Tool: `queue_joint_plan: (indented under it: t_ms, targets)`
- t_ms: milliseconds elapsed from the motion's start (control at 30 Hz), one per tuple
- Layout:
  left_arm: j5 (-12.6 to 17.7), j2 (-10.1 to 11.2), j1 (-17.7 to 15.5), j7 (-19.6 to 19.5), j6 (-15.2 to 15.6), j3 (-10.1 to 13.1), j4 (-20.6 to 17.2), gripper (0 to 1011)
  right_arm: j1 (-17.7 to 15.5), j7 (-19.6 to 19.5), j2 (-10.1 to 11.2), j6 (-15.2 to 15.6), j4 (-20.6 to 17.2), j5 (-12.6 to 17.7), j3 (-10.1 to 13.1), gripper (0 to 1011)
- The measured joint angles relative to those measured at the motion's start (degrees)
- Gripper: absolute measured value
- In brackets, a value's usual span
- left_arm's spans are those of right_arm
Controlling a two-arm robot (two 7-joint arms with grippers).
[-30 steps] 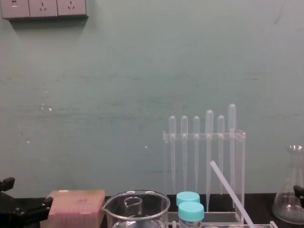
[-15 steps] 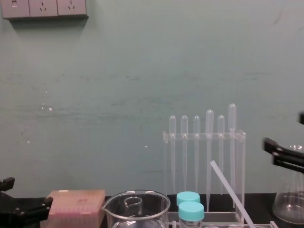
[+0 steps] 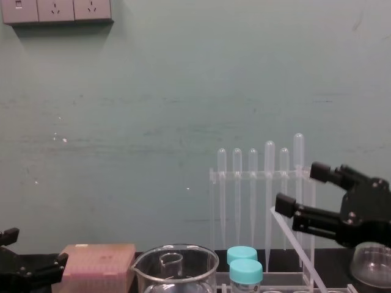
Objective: Pick up the stirring rod with one hand, then place it down.
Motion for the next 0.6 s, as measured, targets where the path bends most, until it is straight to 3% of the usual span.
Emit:
queue_joint_plan:
  t_ms: [433, 600]
  targets:
    - [0.0, 0.0, 0.0, 0.0, 0.0, 0.0, 0.0, 1000, 1.79, 3.08, -1.04, 15.96, 1.91, 4.7, -0.52, 1000]
    - [0.0, 0.0, 0.0, 0.0, 0.0, 0.0, 0.0, 1000, 2.02, 3.77, -1.32, 18.41, 2.24, 5.09, -0.46, 1000]
